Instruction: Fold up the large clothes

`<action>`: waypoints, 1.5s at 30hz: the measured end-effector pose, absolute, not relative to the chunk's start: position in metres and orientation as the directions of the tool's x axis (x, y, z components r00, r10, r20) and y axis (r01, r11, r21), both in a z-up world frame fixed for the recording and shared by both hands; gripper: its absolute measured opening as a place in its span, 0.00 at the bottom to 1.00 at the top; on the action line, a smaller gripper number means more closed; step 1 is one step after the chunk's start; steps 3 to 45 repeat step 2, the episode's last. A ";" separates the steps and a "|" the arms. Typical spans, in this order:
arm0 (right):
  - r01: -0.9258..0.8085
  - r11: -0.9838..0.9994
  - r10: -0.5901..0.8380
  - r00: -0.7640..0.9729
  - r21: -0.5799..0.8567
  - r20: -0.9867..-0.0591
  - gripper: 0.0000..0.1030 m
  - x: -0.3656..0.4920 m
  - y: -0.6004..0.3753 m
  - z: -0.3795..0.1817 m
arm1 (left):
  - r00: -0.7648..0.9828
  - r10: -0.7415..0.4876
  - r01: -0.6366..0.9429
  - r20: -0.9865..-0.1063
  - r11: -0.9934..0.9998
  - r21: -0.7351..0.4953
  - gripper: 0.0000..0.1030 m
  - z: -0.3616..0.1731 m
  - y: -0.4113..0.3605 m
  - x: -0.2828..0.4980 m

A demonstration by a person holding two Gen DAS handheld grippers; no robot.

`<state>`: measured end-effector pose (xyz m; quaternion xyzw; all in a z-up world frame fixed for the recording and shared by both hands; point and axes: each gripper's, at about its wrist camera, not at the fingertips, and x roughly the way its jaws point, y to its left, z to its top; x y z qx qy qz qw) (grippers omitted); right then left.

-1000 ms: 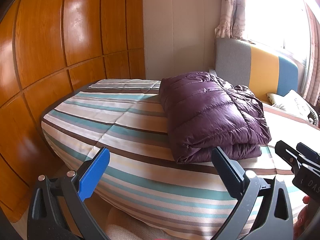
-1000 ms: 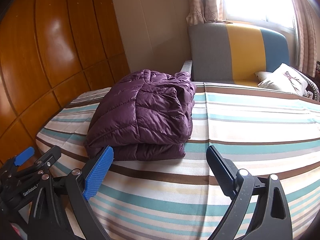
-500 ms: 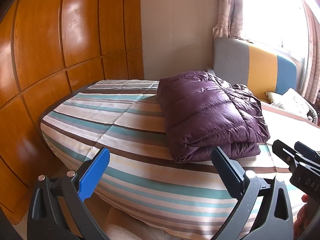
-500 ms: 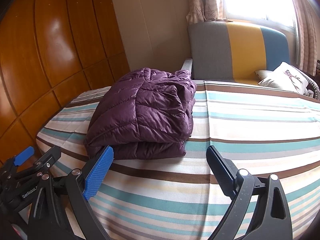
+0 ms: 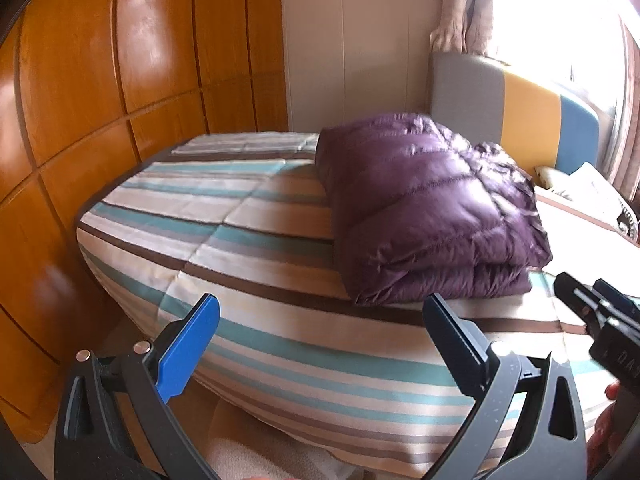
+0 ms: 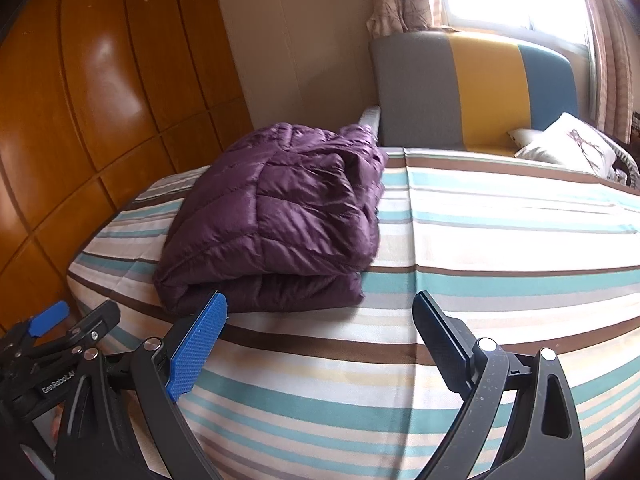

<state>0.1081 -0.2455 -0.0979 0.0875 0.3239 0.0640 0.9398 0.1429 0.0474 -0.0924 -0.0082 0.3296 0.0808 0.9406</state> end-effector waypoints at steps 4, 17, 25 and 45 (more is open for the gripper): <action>-0.034 0.977 0.161 0.769 0.211 -0.618 0.91 0.117 -0.257 -0.103 | 0.753 0.153 -0.159 -0.640 0.986 0.049 0.98 -0.097 0.051 0.152; -0.034 0.977 0.161 0.769 0.211 -0.618 0.91 0.117 -0.257 -0.103 | 0.753 0.153 -0.159 -0.640 0.986 0.049 0.98 -0.097 0.051 0.152; -0.034 0.977 0.161 0.769 0.211 -0.618 0.91 0.117 -0.257 -0.103 | 0.753 0.153 -0.159 -0.640 0.986 0.049 0.98 -0.097 0.051 0.152; -0.034 0.977 0.161 0.769 0.211 -0.618 0.91 0.117 -0.257 -0.103 | 0.753 0.153 -0.159 -0.640 0.986 0.049 0.98 -0.097 0.051 0.152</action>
